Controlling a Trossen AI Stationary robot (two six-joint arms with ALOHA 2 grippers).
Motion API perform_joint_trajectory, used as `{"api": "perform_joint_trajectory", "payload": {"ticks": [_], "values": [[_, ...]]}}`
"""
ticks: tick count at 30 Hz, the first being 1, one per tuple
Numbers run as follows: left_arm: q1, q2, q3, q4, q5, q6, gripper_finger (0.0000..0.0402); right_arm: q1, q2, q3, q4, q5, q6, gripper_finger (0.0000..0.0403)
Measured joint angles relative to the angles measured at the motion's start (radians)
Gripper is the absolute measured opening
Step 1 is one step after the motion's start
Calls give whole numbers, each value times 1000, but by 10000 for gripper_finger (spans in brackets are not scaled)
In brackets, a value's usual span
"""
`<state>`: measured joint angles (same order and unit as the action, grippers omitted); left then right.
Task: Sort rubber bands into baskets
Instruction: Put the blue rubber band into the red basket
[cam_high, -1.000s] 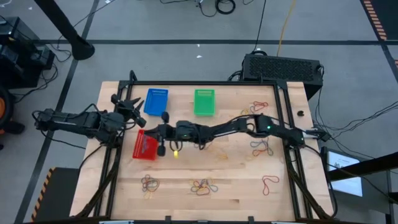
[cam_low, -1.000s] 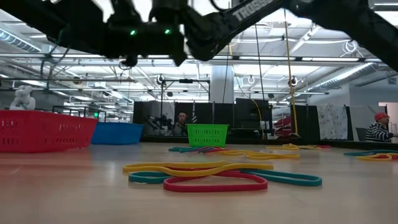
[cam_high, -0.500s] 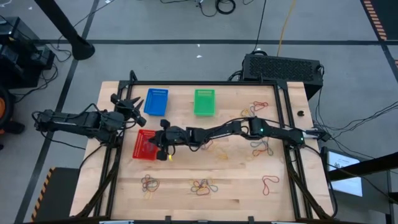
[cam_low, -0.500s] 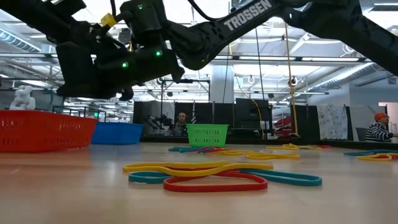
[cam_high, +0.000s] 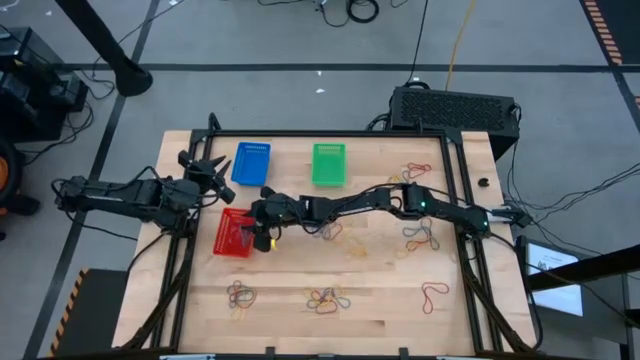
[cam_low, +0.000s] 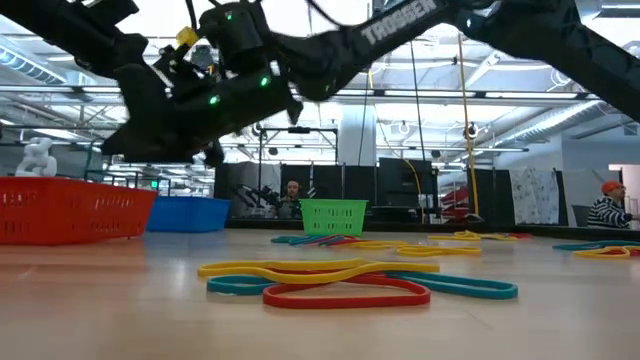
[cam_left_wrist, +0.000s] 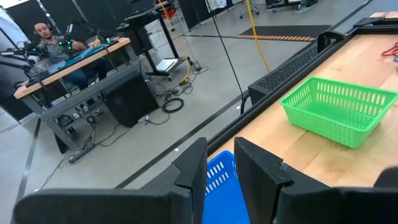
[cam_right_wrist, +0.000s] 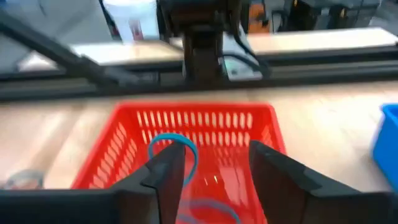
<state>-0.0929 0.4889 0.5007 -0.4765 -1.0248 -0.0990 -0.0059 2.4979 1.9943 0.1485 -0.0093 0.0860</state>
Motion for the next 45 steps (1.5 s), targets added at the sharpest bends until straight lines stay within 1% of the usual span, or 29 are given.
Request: {"api": "perform_joint_trajectory", "payload": {"ticks": [5, 8, 12, 15, 20, 23, 27, 29, 32, 34, 37, 41, 44, 45], "values": [[0, 0, 0, 0, 0, 0, 90, -2, -92, 0, -165, 6, -70, 182], [0, 0, 0, 0, 0, 0, 90, -2, -122, 0, -206, 8, -89, 182], [0, 0, 0, 1, 1, 0, 90, -1, -125, 0, -205, 33, -101, 183], [0, 0, 0, 1, 1, 0, 90, -1, -121, 0, -215, 30, -109, 183], [0, 0, 0, 1, 1, 0, 90, 1, -119, 0, -339, 12, -185, 183], [0, 0, 0, 1, 1, 0, 90, 5, -119, 0, -372, 12, -227, 183], [0, 0, 0, 1, 1, 1, 90, 10, -119, 0, -320, 10, -229, 183], [0, 0, 0, 1, 1, 1, 90, 10, -119, 0, -246, 14, -211, 183], [0, 0, 0, 1, 1, 1, 90, 10, -117, 0, -114, 42, -133, 183], [0, 0, 0, 0, 4, 0, 90, 13, -117, 2, -117, 36, -128, 183], [0, 0, 0, 0, 24, 1, 90, 20, -116, 1, -255, 37, -141, 183], [0, 0, 0, -2, 33, 1, 90, 32, -148, -2, -543, 29, -153, 183], [0, 0, 0, -3, 34, 1, 90, 35, -188, 0, -698, 33, -114, 183], [0, 0, 0, -3, 34, 0, 90, 34, -191, 2, -723, 34, -100, 183]]}}
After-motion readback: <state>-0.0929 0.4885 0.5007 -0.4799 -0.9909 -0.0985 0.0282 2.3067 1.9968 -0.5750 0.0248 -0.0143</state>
